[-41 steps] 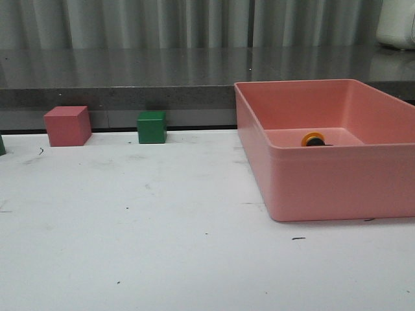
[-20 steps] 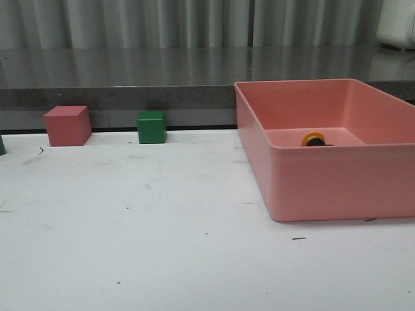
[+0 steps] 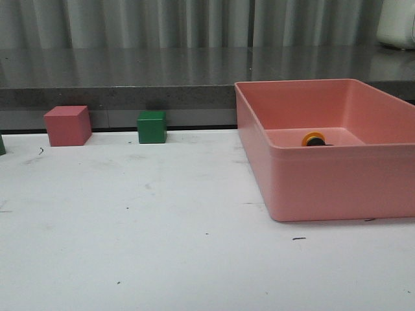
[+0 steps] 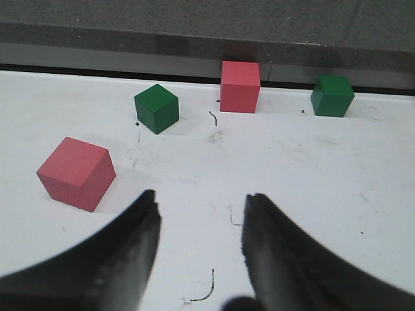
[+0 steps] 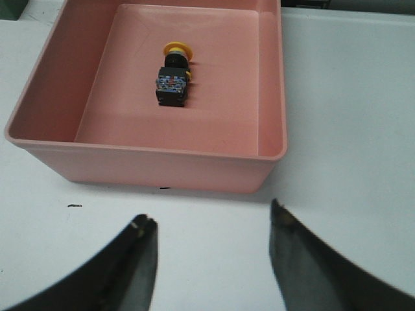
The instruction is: Place and stand button with both arms
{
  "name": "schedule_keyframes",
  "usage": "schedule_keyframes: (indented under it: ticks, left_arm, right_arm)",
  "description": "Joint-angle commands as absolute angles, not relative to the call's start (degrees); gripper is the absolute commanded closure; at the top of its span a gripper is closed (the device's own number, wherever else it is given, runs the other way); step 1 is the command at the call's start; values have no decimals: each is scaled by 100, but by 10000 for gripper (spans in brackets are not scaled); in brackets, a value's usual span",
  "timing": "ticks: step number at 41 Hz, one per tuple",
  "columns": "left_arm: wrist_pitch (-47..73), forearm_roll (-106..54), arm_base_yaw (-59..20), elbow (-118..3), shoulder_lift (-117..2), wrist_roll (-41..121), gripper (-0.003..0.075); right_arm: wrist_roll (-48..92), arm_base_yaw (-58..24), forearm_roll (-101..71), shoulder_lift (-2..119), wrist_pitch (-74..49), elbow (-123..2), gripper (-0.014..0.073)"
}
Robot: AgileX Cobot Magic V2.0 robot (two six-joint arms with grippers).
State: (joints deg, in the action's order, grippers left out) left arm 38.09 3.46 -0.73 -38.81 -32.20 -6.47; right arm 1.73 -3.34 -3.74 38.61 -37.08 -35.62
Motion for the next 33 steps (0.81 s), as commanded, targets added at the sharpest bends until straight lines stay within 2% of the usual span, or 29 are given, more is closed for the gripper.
schedule_keyframes:
  ticks: [1, 7, 15, 24, 33]
  left_arm:
    - [3441, 378, -107, -4033, -3272, -696, 248]
    - [3428, 77, -347, -4033, -3272, -672, 247]
    - [3492, -346, -1172, -4045, -3272, -200, 247]
    - [3457, -346, -2025, -4045, -3272, -200, 247]
    - [3457, -346, -2186, -4045, -3272, -200, 247]
  right_arm:
    - [230, -288, -415, 3880, -3377, -3721, 61]
    - [230, -345, -521, 3961, -3601, -3971, 65]
    - [230, -666, -521, 4601, -4378, -4748, 65]
    - [230, -1001, -521, 5884, -4936, -5645, 65]
    - [230, -1001, -515, 7258, -5044, -6506, 65]
